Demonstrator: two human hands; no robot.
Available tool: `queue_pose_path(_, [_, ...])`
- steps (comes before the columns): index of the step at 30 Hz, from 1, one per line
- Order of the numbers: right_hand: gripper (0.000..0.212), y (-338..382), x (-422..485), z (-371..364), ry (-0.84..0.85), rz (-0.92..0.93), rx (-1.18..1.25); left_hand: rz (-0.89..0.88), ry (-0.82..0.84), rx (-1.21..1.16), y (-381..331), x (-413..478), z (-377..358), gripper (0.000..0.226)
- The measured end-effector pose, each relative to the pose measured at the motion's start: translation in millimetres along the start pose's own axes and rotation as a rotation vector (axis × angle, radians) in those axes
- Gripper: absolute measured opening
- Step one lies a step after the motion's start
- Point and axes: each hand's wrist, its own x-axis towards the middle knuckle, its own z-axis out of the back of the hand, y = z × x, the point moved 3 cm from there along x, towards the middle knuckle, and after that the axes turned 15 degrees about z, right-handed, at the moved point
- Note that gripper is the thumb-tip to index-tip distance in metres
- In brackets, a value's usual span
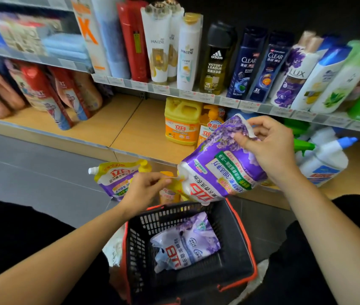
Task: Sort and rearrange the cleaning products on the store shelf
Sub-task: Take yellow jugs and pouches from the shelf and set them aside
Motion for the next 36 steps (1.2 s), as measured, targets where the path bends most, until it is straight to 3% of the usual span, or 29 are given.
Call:
queue_pose_path(2, [0.030,-2.4,6.0,-6.3,-0.023,0.014,0.008,0.040,-0.113,-0.081,-5.0,4.0,20.4,0.012])
queue_pose_path(7, [0.011,-27.0,29.8,-40.1,0.013,-0.011,-0.059,0.099,-0.251,-0.218,-23.3,32.2,79.6,0.014])
queue_pose_path(10, [0.018,-41.1,46.4,-68.8,0.072,-0.065,-0.010,0.105,-0.283,-0.229,-32.1,59.2,117.1,0.015])
queue_pose_path(15, [0.011,-77.0,72.1,-127.9,0.211,-0.168,-0.129,0.081,-0.341,-0.031,-32.6,113.9,170.9,0.013])
queue_pose_path(19, [0.031,-105.4,80.3,-177.8,0.281,-0.188,-0.246,0.084,-0.369,0.073,-29.9,159.8,200.9,0.009])
queue_pose_path(22, [0.017,-130.4,85.4,-212.1,0.347,-0.238,-0.310,0.047,-0.398,0.145,-32.7,194.0,215.8,0.013])
queue_pose_path(26, [0.022,-158.7,90.4,-254.7,0.385,-0.242,-0.338,-0.069,-0.470,0.161,-46.8,225.2,225.8,0.007])
queue_pose_path(31, [0.027,-182.4,95.4,-299.6,0.522,-0.281,-0.288,-0.204,-0.390,0.294,-52.3,239.2,202.1,0.005])
queue_pose_path(34, [0.054,-172.2,102.1,-316.1,0.490,-0.302,-0.094,-0.209,-0.310,0.363,-40.9,243.4,187.9,0.005])
queue_pose_path(36, [0.051,-163.6,109.4,-325.4,0.483,-0.275,-0.005,-0.211,-0.291,0.327,-37.3,248.0,184.9,0.007])
